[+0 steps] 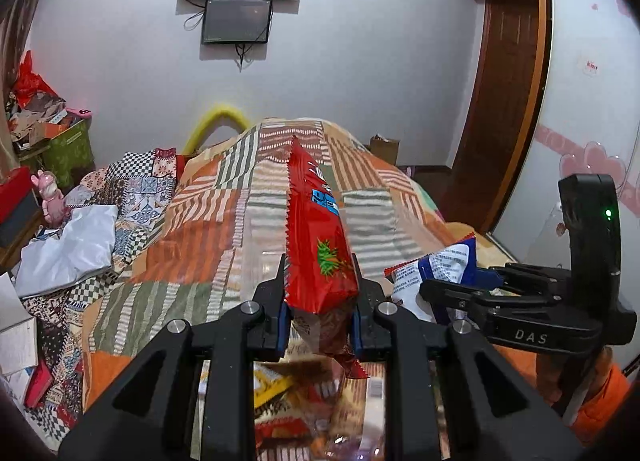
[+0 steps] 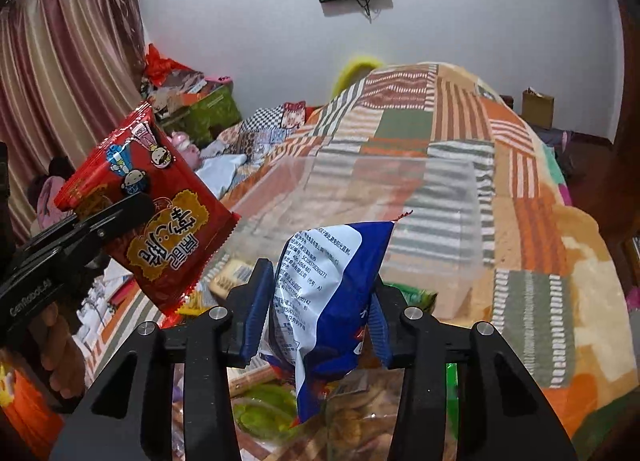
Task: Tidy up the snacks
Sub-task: 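Carry both bags into the clear box and open both tools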
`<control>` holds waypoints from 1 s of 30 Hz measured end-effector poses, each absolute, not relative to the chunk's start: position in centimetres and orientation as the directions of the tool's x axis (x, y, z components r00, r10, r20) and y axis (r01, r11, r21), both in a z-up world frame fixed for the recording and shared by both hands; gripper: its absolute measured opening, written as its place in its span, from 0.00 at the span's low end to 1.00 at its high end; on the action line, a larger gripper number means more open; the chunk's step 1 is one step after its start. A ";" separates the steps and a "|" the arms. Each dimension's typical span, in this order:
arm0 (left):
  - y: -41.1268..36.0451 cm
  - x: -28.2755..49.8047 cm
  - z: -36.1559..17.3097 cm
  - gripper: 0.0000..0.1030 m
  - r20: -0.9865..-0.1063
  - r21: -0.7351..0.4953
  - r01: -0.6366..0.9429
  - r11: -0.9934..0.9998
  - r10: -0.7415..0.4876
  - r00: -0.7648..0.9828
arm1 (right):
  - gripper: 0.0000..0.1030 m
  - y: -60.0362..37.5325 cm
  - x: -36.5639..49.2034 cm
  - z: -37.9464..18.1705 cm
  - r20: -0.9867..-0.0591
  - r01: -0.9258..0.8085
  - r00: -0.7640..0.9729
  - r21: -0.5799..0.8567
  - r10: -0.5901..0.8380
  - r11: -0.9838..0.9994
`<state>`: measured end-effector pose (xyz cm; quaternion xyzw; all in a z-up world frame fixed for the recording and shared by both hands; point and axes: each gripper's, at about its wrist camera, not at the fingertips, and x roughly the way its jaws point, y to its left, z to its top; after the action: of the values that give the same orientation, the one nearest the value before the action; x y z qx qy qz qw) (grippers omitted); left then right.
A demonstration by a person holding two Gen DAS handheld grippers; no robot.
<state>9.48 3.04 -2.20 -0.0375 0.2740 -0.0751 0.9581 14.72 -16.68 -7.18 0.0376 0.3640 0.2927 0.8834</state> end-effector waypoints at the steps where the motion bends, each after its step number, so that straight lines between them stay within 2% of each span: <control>1: 3.0 9.7 -2.1 0.22 -0.517 -0.113 0.122 0.986 -0.163 0.840 | 0.39 -16.8 14.8 -7.0 -0.616 -0.487 0.570 0.279 0.543 0.828; 12: 3.2 14.1 -2.2 0.22 -0.517 -0.116 0.075 0.990 -0.125 0.847 | 0.39 -17.7 17.7 -4.8 -0.566 -0.452 0.651 0.245 0.505 0.858; 22: 3.2 18.2 -3.1 0.22 -0.524 -0.125 0.045 0.991 -0.104 0.846 | 0.39 -17.2 22.1 -5.8 -0.592 -0.395 0.675 0.213 0.440 0.894; 30: 2.5 21.3 -6.2 0.22 -0.630 -0.103 0.033 0.994 -0.091 0.771 | 0.39 -15.5 23.8 -8.4 -0.669 -0.411 0.627 0.151 0.399 0.899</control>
<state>21.30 2.50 -6.21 -0.0429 0.3365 -0.0328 0.9401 23.76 -15.48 -8.42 -0.0081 0.3687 0.2247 0.9019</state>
